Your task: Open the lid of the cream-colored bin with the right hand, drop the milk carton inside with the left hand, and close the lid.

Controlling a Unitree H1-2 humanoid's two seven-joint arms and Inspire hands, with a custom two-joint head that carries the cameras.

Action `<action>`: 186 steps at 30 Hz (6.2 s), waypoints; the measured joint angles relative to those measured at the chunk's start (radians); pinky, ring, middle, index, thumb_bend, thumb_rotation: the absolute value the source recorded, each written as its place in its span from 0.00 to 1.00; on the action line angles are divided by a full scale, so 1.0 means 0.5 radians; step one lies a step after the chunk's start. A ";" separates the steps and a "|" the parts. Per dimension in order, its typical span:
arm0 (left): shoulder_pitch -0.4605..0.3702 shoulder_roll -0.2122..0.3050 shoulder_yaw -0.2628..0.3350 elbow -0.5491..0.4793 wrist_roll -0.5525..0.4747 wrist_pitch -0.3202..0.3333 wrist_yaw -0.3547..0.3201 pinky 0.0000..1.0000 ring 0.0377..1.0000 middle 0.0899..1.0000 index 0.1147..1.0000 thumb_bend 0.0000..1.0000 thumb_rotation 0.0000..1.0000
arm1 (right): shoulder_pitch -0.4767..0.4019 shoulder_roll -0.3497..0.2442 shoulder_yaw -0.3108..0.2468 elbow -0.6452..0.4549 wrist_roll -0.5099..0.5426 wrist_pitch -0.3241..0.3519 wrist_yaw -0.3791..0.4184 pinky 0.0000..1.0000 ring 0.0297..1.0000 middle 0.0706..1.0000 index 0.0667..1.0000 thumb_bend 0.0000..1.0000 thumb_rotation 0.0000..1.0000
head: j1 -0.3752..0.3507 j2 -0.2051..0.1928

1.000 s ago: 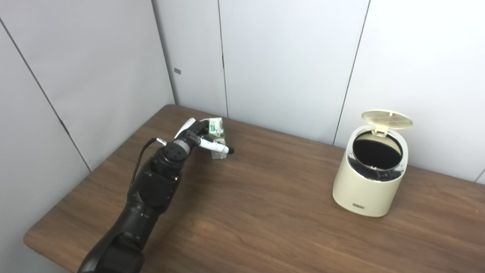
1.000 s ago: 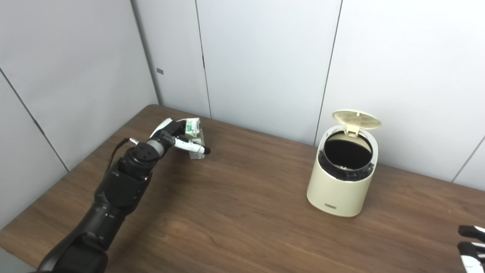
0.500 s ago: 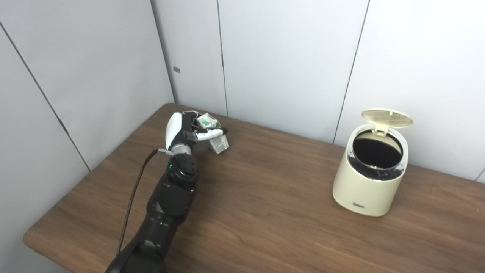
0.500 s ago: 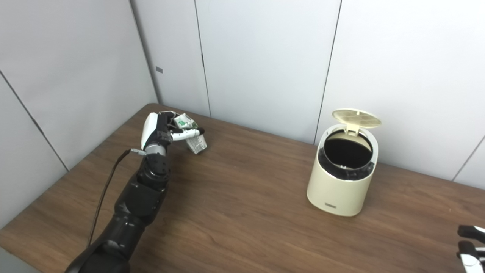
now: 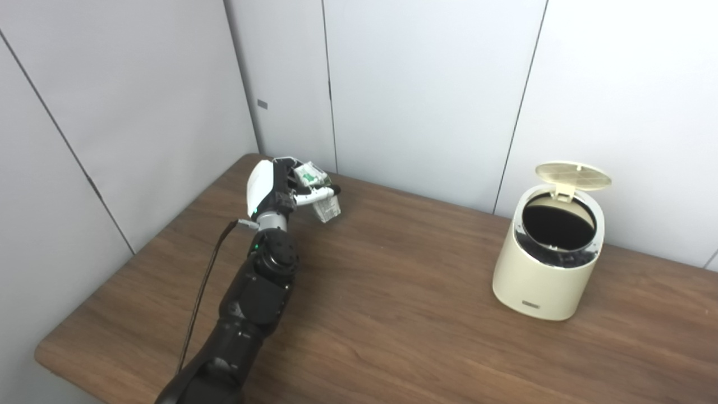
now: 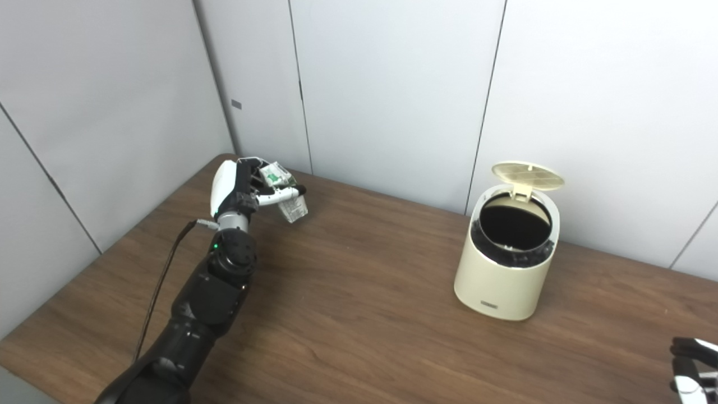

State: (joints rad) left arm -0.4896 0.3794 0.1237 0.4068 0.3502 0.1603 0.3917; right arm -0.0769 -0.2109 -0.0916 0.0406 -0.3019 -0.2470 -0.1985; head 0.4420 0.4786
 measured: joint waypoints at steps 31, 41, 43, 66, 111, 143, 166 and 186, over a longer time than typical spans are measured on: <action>0.307 -0.174 -0.165 -1.166 0.479 -0.918 -0.138 0.62 0.51 0.41 0.39 0.50 0.00 | 0.078 0.261 0.119 -0.186 -0.341 0.213 -0.142 0.48 0.61 0.65 0.65 0.23 0.01 | -0.706 0.034; 0.304 -0.360 -0.224 -1.161 0.601 -1.116 -0.093 0.61 0.51 0.41 0.38 0.50 0.00 | 0.047 0.274 0.138 -0.139 -0.351 0.216 -0.220 0.42 0.56 0.62 0.65 0.24 0.02 | -0.783 0.028; 0.304 -0.373 -0.244 -1.154 0.612 -1.159 -0.090 0.60 0.51 0.41 0.38 0.50 0.00 | 0.041 0.274 0.147 -0.133 -0.351 0.216 -0.224 0.42 0.55 0.62 0.65 0.24 0.07 | -0.795 0.028; -0.013 -0.250 -0.881 -0.552 1.022 -1.229 0.630 0.55 0.49 0.40 0.41 0.50 0.00 | -0.029 0.305 0.235 -0.049 -0.404 0.203 -0.382 0.38 0.51 0.63 0.66 0.28 0.14 | -0.998 -0.034; -0.723 -0.231 -1.604 0.771 1.235 -1.290 1.525 0.55 0.49 0.40 0.40 0.50 0.00 | -0.083 0.414 0.371 0.015 -0.471 0.165 -0.485 0.46 0.60 0.66 0.67 0.29 0.15 | -1.148 -0.046; -0.888 -0.359 -1.883 1.099 1.024 -1.279 1.560 0.54 0.49 0.40 0.39 0.50 0.00 | -0.101 0.424 0.437 0.040 -0.503 0.146 -0.581 0.51 0.63 0.68 0.66 0.29 0.16 | -1.200 -0.049; -0.899 -0.358 -1.913 1.073 0.993 -1.270 1.513 0.54 0.49 0.41 0.39 0.50 0.00 | -0.160 0.467 0.455 0.118 -0.505 0.143 -0.626 0.51 0.63 0.67 0.66 0.29 0.16 | -1.197 -0.083; -0.907 -0.353 -1.920 1.037 0.988 -1.269 1.464 0.54 0.49 0.40 0.39 0.50 0.00 | -0.181 0.475 0.467 0.146 -0.498 0.092 -0.656 0.50 0.63 0.68 0.65 0.30 0.14 | -1.197 -0.095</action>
State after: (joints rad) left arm -0.9431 0.2029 -0.8364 0.9250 0.8445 -0.4742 1.1238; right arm -0.1676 0.0268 0.1419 0.1134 -0.5510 -0.2011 -0.5264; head -0.1565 0.4310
